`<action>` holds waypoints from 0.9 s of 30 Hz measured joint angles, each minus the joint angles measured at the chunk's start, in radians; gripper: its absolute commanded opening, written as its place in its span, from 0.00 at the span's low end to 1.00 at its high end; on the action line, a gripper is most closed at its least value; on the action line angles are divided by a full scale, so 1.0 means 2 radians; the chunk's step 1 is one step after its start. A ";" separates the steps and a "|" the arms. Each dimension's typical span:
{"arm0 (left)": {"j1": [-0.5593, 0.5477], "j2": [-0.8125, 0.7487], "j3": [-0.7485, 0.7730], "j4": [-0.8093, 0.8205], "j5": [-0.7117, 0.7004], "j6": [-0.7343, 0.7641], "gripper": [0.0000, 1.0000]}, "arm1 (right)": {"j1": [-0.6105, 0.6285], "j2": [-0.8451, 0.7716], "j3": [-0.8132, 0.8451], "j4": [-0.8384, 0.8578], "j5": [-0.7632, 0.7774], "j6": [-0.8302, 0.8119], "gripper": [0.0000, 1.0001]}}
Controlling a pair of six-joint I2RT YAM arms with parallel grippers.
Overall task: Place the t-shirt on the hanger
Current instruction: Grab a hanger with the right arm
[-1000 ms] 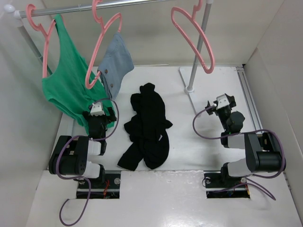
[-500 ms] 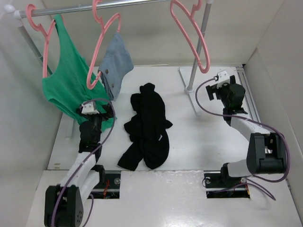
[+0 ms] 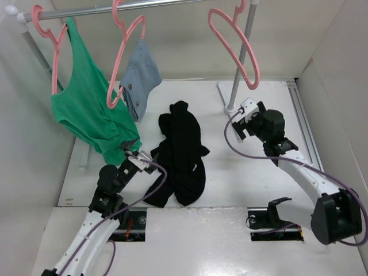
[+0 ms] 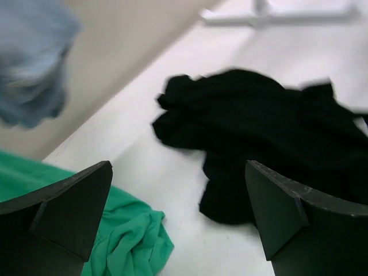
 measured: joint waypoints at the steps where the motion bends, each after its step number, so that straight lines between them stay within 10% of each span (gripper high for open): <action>1: -0.014 0.000 0.006 -0.030 0.010 0.029 1.00 | 0.013 -0.009 0.001 -0.007 -0.007 -0.010 1.00; 11: -0.034 0.101 0.125 -0.208 0.100 0.189 0.98 | 0.183 0.093 0.132 -0.200 -0.141 -0.093 1.00; 16: -0.034 0.154 0.159 -0.219 0.140 0.208 0.80 | 0.264 0.163 0.269 -0.301 -0.140 -0.102 1.00; 27: -0.034 0.161 0.161 -0.181 0.186 0.183 0.85 | 0.299 0.102 0.451 -0.339 -0.095 -0.094 1.00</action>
